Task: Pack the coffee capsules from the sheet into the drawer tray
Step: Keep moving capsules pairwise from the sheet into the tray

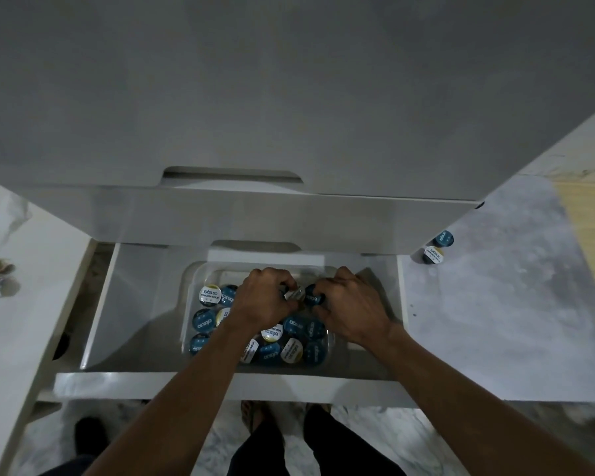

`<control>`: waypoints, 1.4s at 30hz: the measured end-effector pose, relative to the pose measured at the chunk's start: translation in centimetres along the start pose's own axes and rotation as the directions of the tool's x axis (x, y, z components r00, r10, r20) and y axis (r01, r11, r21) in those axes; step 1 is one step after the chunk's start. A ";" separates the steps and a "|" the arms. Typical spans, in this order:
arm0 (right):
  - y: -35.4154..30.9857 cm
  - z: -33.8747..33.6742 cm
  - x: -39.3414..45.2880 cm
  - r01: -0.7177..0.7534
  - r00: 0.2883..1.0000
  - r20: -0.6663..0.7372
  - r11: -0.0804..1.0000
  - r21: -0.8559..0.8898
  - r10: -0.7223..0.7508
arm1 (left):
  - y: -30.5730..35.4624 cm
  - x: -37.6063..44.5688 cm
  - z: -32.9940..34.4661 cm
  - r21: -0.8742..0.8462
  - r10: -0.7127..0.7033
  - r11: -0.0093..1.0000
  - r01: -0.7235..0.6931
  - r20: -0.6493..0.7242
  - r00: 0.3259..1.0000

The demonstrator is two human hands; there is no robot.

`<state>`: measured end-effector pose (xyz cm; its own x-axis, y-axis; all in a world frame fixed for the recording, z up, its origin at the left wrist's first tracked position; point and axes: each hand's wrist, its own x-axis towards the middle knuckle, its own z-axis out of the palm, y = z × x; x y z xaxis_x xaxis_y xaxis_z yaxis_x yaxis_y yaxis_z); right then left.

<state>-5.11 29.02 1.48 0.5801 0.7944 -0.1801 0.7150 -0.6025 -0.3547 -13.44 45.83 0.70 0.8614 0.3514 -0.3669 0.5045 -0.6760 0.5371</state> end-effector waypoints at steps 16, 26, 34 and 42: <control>-0.1 -0.1 0.3 0.020 0.998 0.057 0.998 -0.052 -0.017 | -0.6 0.2 0.1 -0.002 0.064 0.998 -0.064 0.046 0.997; -0.5 0.0 -0.1 0.007 0.996 0.094 0.999 -0.041 -0.003 | -1.0 -0.4 -0.4 -0.015 0.052 0.999 -0.051 0.062 0.997; -0.6 -0.5 0.1 -0.007 0.996 0.091 1.000 -0.001 0.007 | -1.1 -1.1 -1.4 -0.040 0.010 0.999 -0.008 0.051 0.999; -0.6 -1.4 0.2 0.004 0.999 0.048 0.997 0.079 -0.008 | -1.3 -2.8 -4.1 -0.117 -0.097 0.989 0.091 -0.048 0.994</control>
<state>-4.84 29.44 2.97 0.5553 0.8018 -0.2209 0.6842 -0.5915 -0.4267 -16.22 48.34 4.12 0.8100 0.4465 -0.3803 0.5844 -0.5607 0.5865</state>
